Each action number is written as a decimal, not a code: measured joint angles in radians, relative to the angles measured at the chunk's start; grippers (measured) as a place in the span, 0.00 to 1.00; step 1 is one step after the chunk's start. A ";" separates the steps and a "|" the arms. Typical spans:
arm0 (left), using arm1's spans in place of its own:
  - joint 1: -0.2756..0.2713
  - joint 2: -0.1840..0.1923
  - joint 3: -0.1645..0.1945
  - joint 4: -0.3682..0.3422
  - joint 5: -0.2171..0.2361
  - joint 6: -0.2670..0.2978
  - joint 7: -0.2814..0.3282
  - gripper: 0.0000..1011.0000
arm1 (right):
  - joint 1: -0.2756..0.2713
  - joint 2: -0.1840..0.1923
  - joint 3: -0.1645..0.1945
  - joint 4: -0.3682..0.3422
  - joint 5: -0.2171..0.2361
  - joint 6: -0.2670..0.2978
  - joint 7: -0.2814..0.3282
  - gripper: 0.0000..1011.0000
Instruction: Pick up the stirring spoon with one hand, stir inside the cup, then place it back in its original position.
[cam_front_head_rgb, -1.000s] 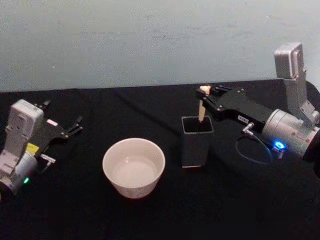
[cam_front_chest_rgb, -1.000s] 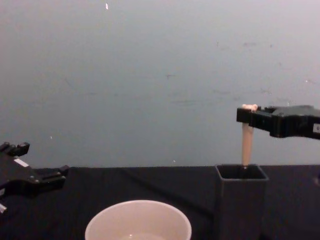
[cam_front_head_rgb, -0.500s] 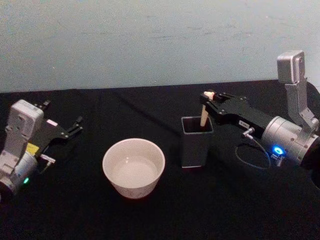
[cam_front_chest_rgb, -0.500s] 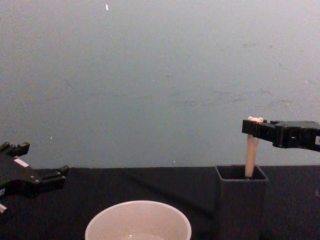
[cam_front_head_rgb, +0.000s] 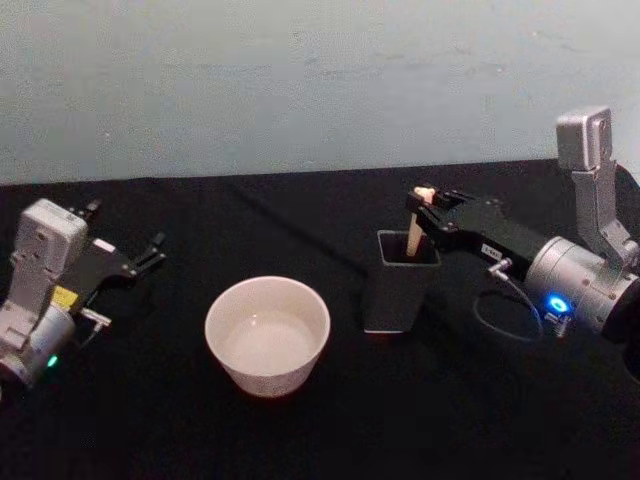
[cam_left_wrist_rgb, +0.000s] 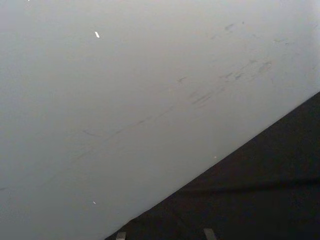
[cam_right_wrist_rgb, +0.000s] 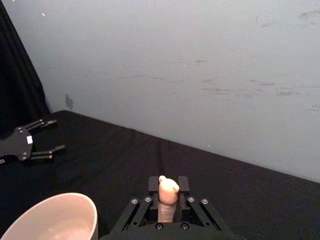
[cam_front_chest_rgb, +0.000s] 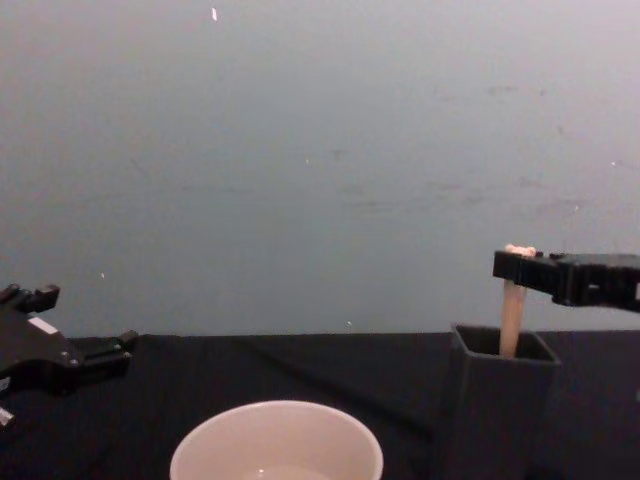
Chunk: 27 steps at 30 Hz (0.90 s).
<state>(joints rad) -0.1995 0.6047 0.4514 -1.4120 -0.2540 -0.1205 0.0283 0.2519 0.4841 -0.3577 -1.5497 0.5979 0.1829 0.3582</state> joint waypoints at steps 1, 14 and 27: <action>0.000 0.000 0.000 0.000 0.000 0.000 0.000 0.99 | -0.001 0.000 0.000 0.000 -0.001 0.001 0.000 0.21; 0.000 0.000 0.000 0.000 0.000 0.000 0.000 0.99 | 0.002 -0.001 -0.010 0.004 -0.009 0.009 0.009 0.21; 0.000 0.000 0.000 0.000 0.000 0.000 0.000 0.99 | 0.006 -0.002 -0.017 0.005 -0.020 0.017 0.009 0.21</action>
<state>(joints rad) -0.1995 0.6047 0.4514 -1.4120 -0.2539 -0.1205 0.0283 0.2583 0.4819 -0.3743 -1.5448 0.5782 0.2000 0.3674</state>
